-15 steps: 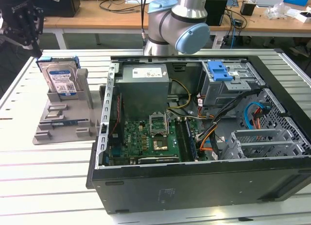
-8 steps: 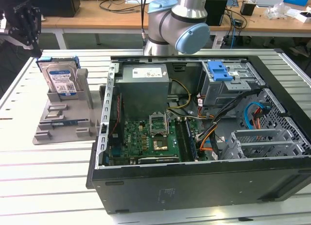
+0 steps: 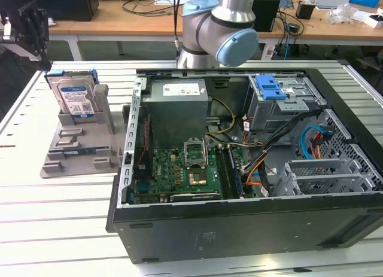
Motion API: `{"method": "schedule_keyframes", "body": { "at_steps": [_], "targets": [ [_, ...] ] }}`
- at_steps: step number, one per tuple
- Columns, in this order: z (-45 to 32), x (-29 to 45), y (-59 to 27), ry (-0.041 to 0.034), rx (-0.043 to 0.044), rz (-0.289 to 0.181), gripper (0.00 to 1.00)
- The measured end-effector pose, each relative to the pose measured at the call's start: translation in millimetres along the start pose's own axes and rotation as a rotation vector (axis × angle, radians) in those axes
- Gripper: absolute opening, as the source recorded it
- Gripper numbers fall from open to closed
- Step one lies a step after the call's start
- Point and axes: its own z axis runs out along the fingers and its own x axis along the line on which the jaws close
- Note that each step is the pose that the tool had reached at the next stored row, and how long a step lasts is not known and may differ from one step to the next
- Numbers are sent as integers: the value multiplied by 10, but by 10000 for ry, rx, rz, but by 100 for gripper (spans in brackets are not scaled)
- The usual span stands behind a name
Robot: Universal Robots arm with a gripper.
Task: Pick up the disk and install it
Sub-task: 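Pick up the disk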
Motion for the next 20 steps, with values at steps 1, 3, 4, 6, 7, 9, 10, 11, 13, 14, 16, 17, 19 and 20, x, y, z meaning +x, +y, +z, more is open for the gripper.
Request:
{"method": "schedule_keyframes", "body": {
  "at_steps": [1,3,4,6,7,9,10,11,13,14,16,17,19,20],
  "targets": [
    [0,0,0,3,0,-135,11],
    [0,0,0,6,0,-289,11],
    [0,0,0,8,-1,-364,11],
    [0,0,0,14,-1,-687,11],
    [0,0,0,17,-2,-821,11],
    [0,0,0,20,-3,-987,11],
    [0,0,0,22,-3,-1059,11],
    [0,0,0,23,-3,-1135,11],
    [0,0,0,28,-4,-1368,11],
    [0,0,0,30,-4,-1463,11],
    [0,0,0,36,-5,-1736,11],
    [0,0,0,41,-6,-1970,11],
    [0,0,0,47,-7,-2287,11],
    [0,0,0,51,-7,-2455,11]
  ]
}}
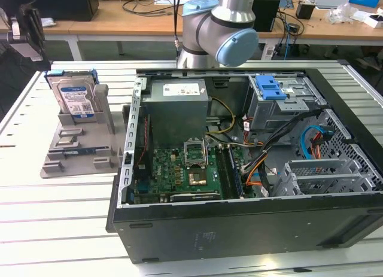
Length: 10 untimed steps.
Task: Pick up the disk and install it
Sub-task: 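Pick up the disk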
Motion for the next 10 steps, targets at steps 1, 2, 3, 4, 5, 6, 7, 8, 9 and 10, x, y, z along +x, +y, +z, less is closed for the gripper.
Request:
{"method": "schedule_keyframes", "body": {
  "at_steps": [1,2,3,4,5,6,7,8,9,10],
  "targets": [
    [0,0,0,3,-1,-125,11],
    [0,0,0,5,-1,-237,11],
    [0,0,0,6,-1,-319,11],
    [0,0,0,8,-1,-411,11],
    [0,0,0,12,-2,-594,11],
    [0,0,0,14,-2,-726,11],
    [0,0,0,16,-2,-810,11],
    [0,0,0,18,-2,-890,11],
    [0,0,0,20,-3,-972,11],
    [0,0,0,21,-3,-1055,11]
  ]
}}
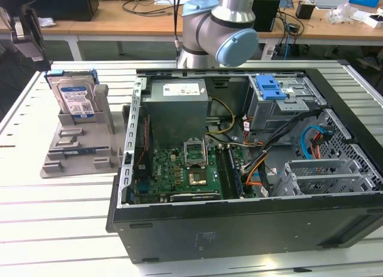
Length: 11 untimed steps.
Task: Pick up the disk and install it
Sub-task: 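Pick up the disk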
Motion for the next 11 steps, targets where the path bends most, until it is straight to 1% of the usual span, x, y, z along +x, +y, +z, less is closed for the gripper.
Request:
{"method": "schedule_keyframes", "body": {
  "at_steps": [2,4,5,11],
  "targets": [
    [0,0,0,4,-1,-198,11],
    [0,0,0,14,-3,-661,11],
    [0,0,0,17,-3,-815,11],
    [0,0,0,28,-4,-1355,11]
  ]
}}
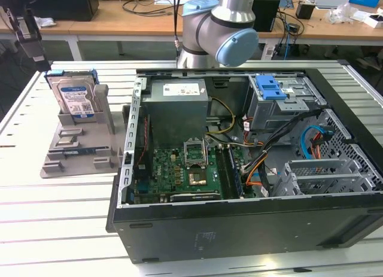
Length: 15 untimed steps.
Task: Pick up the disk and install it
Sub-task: 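Pick up the disk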
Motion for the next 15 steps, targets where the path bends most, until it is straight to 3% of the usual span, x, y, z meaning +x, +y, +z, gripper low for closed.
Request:
{"method": "schedule_keyframes", "body": {
  "at_steps": [15],
  "targets": [
    [0,0,0,39,-6,-1925,11]
  ]
}}
